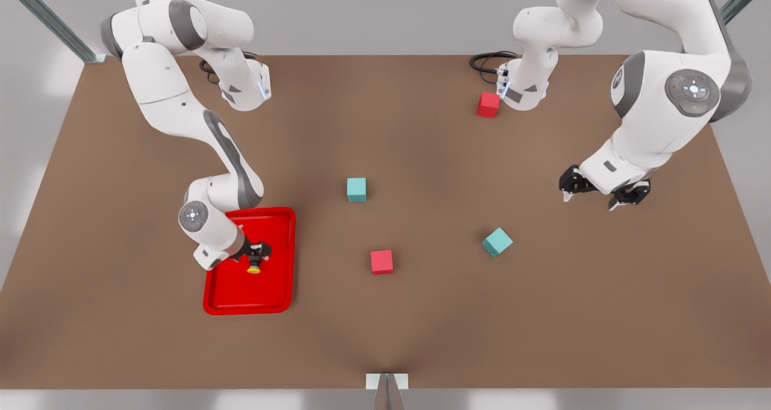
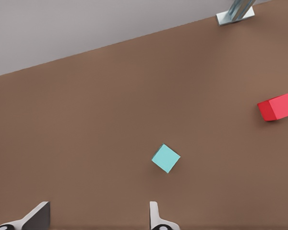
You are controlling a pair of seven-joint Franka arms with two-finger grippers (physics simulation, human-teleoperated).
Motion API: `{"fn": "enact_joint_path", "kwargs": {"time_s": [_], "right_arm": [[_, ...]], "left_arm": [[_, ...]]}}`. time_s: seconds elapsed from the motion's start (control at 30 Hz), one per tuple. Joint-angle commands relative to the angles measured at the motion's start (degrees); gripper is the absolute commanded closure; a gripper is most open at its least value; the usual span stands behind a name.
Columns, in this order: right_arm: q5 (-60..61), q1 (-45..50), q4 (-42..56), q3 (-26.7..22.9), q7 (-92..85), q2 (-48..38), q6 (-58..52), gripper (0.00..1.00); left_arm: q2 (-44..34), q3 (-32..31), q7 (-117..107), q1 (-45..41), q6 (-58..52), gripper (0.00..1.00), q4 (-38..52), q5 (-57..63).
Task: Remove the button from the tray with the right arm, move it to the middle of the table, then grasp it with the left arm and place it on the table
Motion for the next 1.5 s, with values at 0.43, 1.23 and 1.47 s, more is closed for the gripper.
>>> {"fn": "enact_joint_path", "kwargs": {"time_s": [0.43, 1.23, 1.47], "right_arm": [[-0.09, -0.15, -0.91, -0.52, 1.33, 3.67, 0.73, 0.00], [0.70, 18.39, 23.69, 4.40, 35.25, 2.08, -23.70, 0.57], [3.25, 33.15, 45.40, 1.07, 58.37, 17.90, -25.02, 0.57]], "left_arm": [[0.72, -0.03, 0.02, 0.01, 0.02, 0.00, -0.05, 0.04], [0.98, -0.03, 0.02, 0.01, 0.02, 0.00, -0.05, 0.04], [1.33, -0.03, 0.02, 0.10, 0.02, 0.00, -0.05, 0.04]]}}
